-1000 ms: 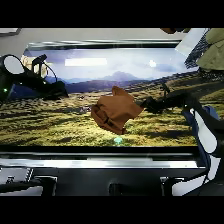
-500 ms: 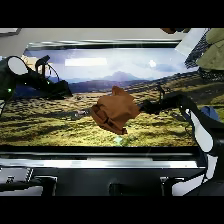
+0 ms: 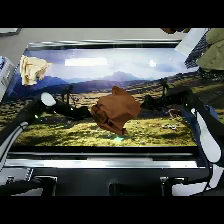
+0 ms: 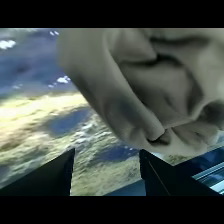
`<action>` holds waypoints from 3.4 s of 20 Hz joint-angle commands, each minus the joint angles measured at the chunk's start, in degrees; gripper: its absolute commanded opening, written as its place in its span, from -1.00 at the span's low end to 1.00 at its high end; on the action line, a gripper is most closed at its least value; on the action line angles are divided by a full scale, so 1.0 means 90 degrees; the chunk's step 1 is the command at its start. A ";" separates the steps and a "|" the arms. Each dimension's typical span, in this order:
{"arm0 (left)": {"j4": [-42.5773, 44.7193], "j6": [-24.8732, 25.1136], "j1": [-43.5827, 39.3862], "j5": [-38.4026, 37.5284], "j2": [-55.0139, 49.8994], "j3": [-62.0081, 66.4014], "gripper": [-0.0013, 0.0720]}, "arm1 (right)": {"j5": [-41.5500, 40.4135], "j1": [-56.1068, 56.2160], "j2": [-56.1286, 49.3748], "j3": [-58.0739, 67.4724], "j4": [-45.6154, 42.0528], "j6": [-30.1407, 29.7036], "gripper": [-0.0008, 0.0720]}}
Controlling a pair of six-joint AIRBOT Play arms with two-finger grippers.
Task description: Fold the clothes and pants, and hang the long-sleeved shirts on hangers.
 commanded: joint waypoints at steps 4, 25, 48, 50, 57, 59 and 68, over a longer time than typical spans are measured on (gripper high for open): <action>-0.0911 0.0413 -0.0639 0.1520 -0.0158 -0.0862 0.28 | -0.0148 0.0005 0.0379 0.0007 -0.0126 0.0359 -0.90; -0.0699 0.0911 0.1654 0.0306 0.3121 0.2135 -0.93 | 0.0835 0.0005 0.4452 0.2674 -0.2654 0.1668 -0.91; -0.0537 0.0447 0.1639 0.0121 0.0782 0.2271 -0.93 | 0.0680 0.0005 0.1328 0.3585 -0.2939 0.3636 -0.90; -0.0544 0.0459 0.1639 0.0214 -0.0236 0.2271 -0.92 | 0.0678 0.0036 0.0398 0.3585 -0.2589 0.3636 -0.90; -0.0782 0.0457 0.1642 0.0602 -0.2130 0.2288 -0.92 | 0.1098 0.0695 -0.1537 0.3585 -0.2465 0.3667 -0.90; -0.0780 0.0459 0.1639 0.0653 -0.2208 0.2290 -0.93 | 0.1212 0.0816 -0.1688 0.3585 -0.2443 0.3691 -0.90; -0.0899 0.0457 0.1642 0.0648 -0.2200 0.2297 -0.92 | 0.0019 0.0780 -0.1258 0.3585 -0.2448 0.3470 -0.06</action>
